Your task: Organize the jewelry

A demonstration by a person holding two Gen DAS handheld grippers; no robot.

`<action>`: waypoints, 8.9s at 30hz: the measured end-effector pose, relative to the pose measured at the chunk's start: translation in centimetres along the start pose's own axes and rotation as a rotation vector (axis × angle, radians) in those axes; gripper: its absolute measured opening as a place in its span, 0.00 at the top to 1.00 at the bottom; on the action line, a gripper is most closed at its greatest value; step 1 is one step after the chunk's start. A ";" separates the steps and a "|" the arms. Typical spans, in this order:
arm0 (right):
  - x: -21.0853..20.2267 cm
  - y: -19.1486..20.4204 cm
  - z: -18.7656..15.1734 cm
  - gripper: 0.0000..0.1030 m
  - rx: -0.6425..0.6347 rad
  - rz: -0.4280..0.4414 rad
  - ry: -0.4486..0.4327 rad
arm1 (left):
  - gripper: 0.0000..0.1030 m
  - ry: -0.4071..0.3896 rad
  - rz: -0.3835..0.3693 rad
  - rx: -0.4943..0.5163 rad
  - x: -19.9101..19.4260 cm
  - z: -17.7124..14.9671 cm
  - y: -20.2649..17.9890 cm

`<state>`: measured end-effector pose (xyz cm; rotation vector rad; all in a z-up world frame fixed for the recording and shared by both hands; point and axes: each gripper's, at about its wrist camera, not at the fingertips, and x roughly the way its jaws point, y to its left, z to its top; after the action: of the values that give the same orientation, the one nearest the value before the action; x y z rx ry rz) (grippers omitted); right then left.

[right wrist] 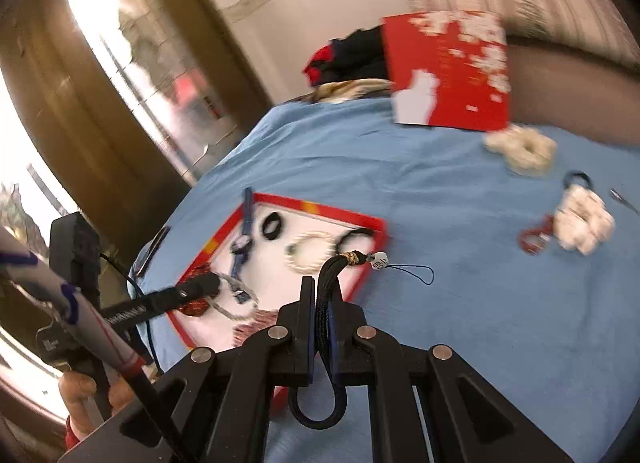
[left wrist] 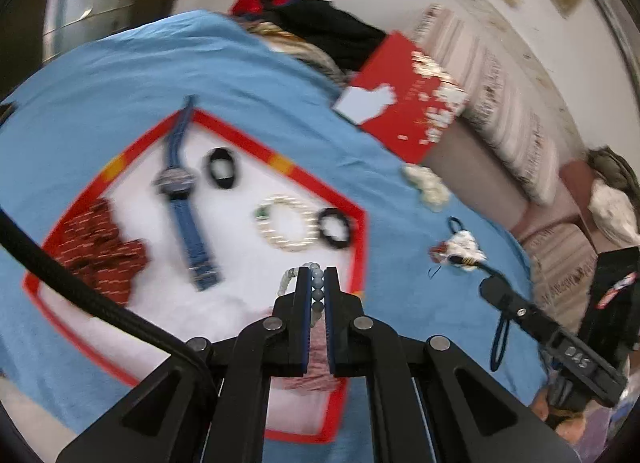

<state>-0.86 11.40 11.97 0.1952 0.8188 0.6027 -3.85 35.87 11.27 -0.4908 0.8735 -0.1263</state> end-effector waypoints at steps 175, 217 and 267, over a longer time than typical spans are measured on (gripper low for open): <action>-3.0 -10.9 -4.4 0.35 0.063 -0.404 0.078 | 0.93 0.130 0.114 -0.049 8.1 4.1 3.9; 12.7 8.4 -6.2 0.86 -0.220 -0.029 0.366 | 0.45 -0.250 0.311 -0.292 -2.6 6.5 11.2; -11.1 -6.1 -14.9 0.37 0.060 -0.305 -0.029 | 0.00 -0.427 0.481 0.177 -11.8 -15.5 -12.6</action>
<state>-15.07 -0.91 6.46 0.1297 0.8195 0.2889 -22.07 22.78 17.02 -0.1221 0.5337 0.3300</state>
